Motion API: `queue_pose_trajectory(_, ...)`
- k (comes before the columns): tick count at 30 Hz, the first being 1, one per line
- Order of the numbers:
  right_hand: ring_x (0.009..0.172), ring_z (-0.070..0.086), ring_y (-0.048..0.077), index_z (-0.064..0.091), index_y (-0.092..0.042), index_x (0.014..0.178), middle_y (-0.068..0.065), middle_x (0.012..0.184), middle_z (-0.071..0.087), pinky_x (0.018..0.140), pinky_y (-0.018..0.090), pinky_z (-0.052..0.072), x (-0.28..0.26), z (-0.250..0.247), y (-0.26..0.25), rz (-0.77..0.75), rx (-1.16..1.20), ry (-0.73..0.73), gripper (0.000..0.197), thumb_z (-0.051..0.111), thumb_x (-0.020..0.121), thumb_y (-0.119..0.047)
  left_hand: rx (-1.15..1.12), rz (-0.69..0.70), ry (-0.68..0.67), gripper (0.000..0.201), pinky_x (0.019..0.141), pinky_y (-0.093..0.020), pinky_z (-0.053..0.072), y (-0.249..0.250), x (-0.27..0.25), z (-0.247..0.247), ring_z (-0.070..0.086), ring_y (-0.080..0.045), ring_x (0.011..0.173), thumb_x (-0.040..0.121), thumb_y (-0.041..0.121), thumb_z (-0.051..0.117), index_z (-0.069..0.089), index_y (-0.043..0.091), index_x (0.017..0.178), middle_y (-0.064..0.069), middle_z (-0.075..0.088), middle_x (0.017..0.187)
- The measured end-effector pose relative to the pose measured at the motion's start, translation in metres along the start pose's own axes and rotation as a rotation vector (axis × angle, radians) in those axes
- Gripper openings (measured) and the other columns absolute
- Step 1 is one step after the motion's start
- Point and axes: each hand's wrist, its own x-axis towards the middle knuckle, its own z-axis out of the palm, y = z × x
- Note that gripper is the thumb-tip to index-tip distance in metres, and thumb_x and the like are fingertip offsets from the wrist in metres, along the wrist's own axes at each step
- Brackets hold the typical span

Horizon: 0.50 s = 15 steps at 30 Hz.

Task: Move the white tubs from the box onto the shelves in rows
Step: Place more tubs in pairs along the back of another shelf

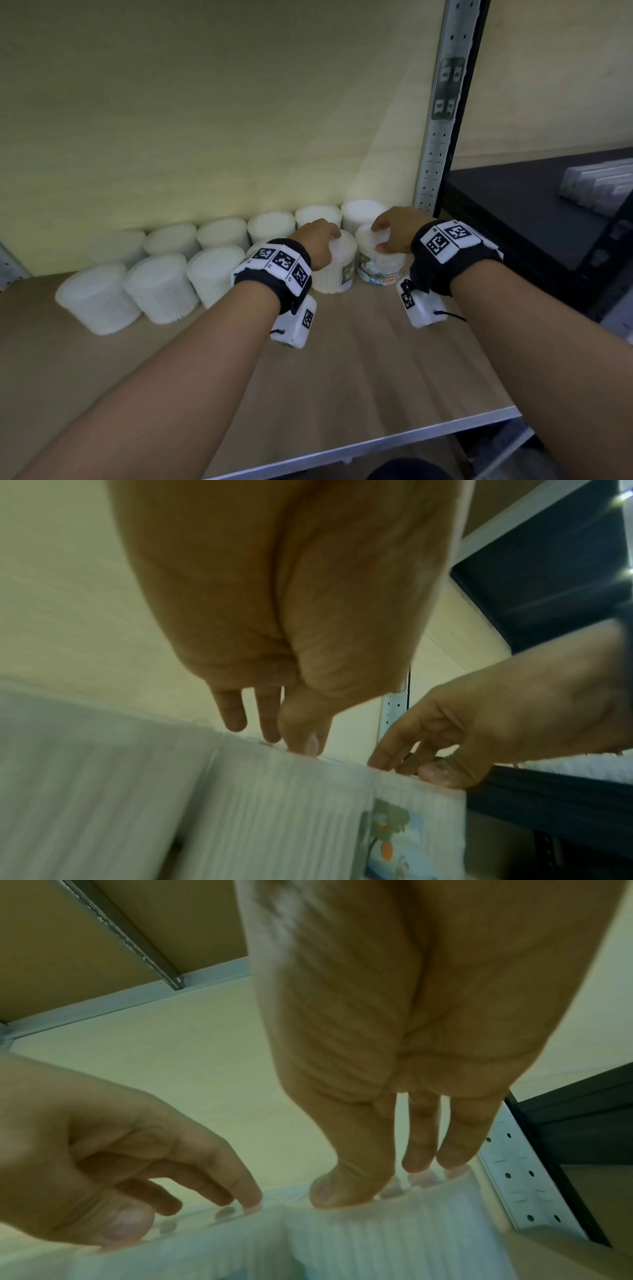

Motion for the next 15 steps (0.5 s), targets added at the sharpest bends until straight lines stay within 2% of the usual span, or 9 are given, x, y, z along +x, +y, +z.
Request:
queue_pose_trajectory(3, 0.130, 0.046, 0.024, 0.050, -0.017, 0.138, 0.004, 0.143, 0.046, 0.104, 0.031, 0.038, 0.000, 0.000, 0.001, 0.001, 0.005, 0.001, 0.052, 0.063, 0.089, -0.030, -0.048, 0.010, 0.006, 0.055, 0.110, -0.028, 0.030, 0.002, -0.003, -0.001, 0.034, -0.024, 0.138, 0.091, -0.003, 0.042, 0.037, 0.012, 0.144, -0.007, 0.032, 0.151)
queue_pose_trajectory(6, 0.130, 0.046, 0.024, 0.050, -0.017, 0.138, 0.004, 0.143, 0.046, 0.104, 0.030, 0.038, 0.001, 0.000, 0.002, 0.002, 0.013, 0.001, 0.053, 0.064, 0.089, -0.030, -0.046, -0.024, 0.160, 0.044, 0.110, -0.036, 0.033, 0.001, -0.001, 0.006, 0.036, -0.027, 0.133, 0.095, 0.022, 0.049, 0.044, 0.013, 0.137, -0.010, 0.039, 0.143)
queue_pose_trajectory(8, 0.129, 0.047, 0.024, 0.052, -0.017, 0.137, 0.004, 0.141, 0.048, 0.103, 0.030, 0.038, 0.002, 0.000, 0.002, 0.005, 0.026, 0.000, 0.053, 0.066, 0.087, -0.029, -0.020, -0.055, 0.224, 0.047, 0.107, -0.039, 0.036, 0.002, 0.001, 0.011, 0.037, -0.029, 0.129, 0.094, 0.037, 0.051, 0.048, 0.010, 0.133, -0.013, 0.042, 0.137)
queue_pose_trajectory(11, 0.127, 0.048, 0.023, 0.052, -0.017, 0.136, 0.005, 0.140, 0.049, 0.103, 0.030, 0.038, 0.003, 0.001, 0.002, 0.007, 0.033, -0.001, 0.053, 0.067, 0.087, -0.029, 0.060, -0.087, 0.206, 0.054, 0.103, -0.041, 0.038, 0.006, 0.004, 0.019, 0.038, -0.031, 0.126, 0.092, 0.046, 0.051, 0.048, 0.008, 0.130, -0.014, 0.042, 0.133)
queue_pose_trajectory(15, 0.128, 0.048, 0.023, 0.052, -0.017, 0.136, 0.004, 0.141, 0.048, 0.102, 0.030, 0.039, 0.003, 0.001, 0.003, 0.004, 0.029, 0.008, 0.052, 0.066, 0.087, -0.030, 0.111, -0.113, 0.158, 0.058, 0.102, -0.042, 0.040, 0.009, 0.010, 0.018, 0.040, -0.030, 0.126, 0.090, 0.048, 0.052, 0.047, 0.008, 0.133, -0.014, 0.042, 0.135)
